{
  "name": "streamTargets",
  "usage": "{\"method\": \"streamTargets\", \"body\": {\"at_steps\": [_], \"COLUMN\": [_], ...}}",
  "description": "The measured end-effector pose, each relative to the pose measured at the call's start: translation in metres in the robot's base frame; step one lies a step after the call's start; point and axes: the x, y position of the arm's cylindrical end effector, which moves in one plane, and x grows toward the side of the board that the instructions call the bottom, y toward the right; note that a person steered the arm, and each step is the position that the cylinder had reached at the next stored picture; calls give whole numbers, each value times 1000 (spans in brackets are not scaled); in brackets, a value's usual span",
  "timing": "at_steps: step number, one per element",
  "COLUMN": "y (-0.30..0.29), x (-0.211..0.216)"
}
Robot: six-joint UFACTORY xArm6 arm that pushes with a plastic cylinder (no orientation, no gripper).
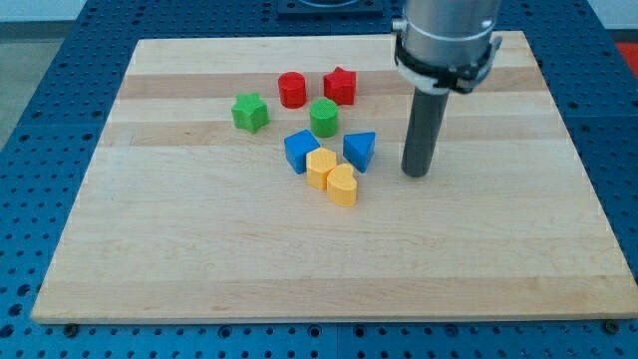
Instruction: Point your arm to the yellow heart
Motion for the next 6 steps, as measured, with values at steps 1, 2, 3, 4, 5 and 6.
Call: {"method": "streamTargets", "body": {"at_steps": [1, 2, 3, 4, 5, 6], "y": [-21, -49, -61, -61, -63, -81], "x": [29, 35, 35, 35, 38, 40]}}
